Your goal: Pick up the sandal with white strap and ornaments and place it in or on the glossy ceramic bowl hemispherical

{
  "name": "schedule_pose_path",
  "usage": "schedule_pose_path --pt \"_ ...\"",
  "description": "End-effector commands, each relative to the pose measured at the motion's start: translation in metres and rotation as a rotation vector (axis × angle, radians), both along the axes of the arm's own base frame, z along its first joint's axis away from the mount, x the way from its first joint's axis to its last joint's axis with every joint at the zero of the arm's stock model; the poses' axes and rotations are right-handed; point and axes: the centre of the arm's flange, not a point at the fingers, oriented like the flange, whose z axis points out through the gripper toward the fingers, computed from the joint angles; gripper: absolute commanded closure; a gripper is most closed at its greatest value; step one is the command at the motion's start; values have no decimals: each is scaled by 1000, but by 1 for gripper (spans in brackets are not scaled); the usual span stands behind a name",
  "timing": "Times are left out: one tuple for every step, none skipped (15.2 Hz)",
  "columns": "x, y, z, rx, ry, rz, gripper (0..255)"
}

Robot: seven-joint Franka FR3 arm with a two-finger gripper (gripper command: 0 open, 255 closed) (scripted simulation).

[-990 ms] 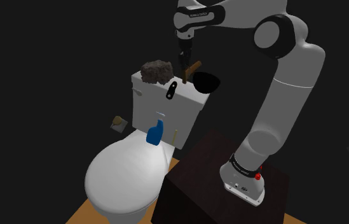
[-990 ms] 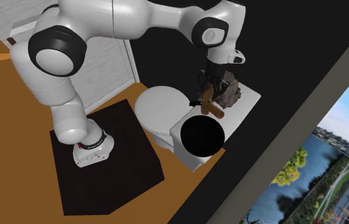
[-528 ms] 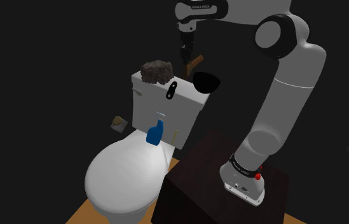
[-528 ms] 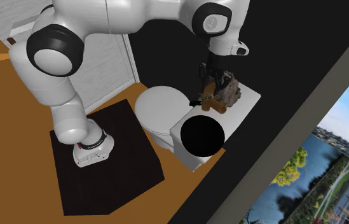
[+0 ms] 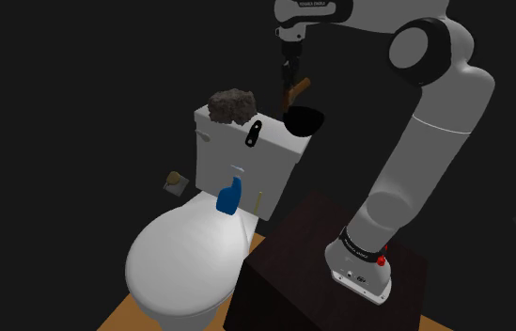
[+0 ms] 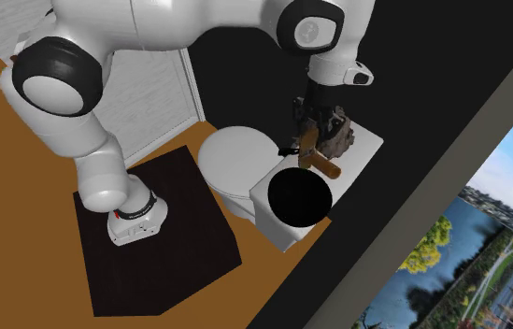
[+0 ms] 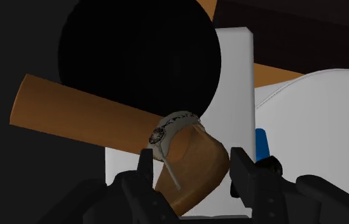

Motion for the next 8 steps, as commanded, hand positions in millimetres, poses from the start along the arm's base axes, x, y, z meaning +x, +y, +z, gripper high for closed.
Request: schedule_pose_path --pt "-19 -20 3 0 3 0 255" --pt "-28 -29 4 0 3 0 255" --pt "-37 -39 6 0 3 0 255" --pt "-45 -49 8 0 3 0 255" --pt "-54 -58 10 0 3 0 255" --pt "-67 -72 13 0 3 0 255" --pt "-67 -72 7 0 3 0 255" --pt "-67 -72 2 0 3 0 255"
